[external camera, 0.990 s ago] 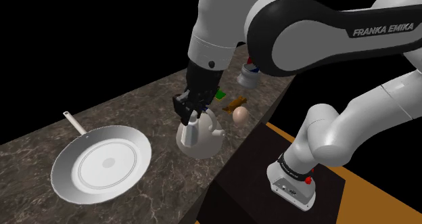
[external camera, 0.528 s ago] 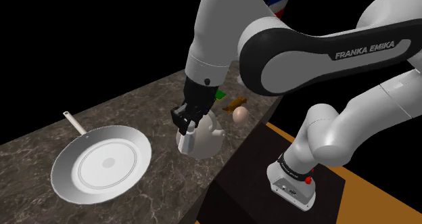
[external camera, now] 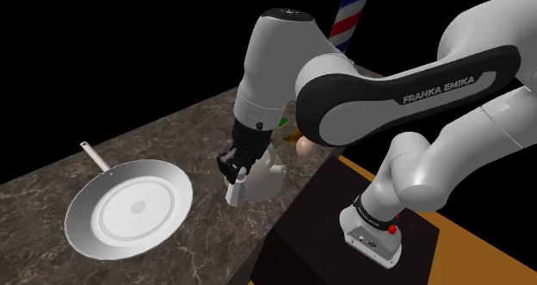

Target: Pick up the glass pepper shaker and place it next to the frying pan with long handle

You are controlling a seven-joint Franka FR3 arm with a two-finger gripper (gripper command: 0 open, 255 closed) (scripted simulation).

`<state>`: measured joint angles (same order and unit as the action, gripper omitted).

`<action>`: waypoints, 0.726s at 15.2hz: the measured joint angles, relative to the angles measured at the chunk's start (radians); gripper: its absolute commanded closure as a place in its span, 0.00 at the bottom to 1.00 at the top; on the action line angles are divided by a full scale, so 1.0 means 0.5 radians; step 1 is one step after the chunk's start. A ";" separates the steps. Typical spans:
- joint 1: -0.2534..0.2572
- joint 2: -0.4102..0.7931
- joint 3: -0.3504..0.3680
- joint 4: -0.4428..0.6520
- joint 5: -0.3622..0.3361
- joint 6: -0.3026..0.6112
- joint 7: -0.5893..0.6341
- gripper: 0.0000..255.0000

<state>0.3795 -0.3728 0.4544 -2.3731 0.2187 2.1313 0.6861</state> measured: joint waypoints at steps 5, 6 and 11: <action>0.000 0.052 0.025 -0.101 0.002 0.152 0.001 1.00; -0.001 0.068 0.031 -0.114 -0.001 0.180 0.004 1.00; -0.003 0.127 0.055 -0.198 -0.004 0.322 0.010 1.00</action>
<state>0.3780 -0.3092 0.4820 -2.4723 0.2169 2.2923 0.6910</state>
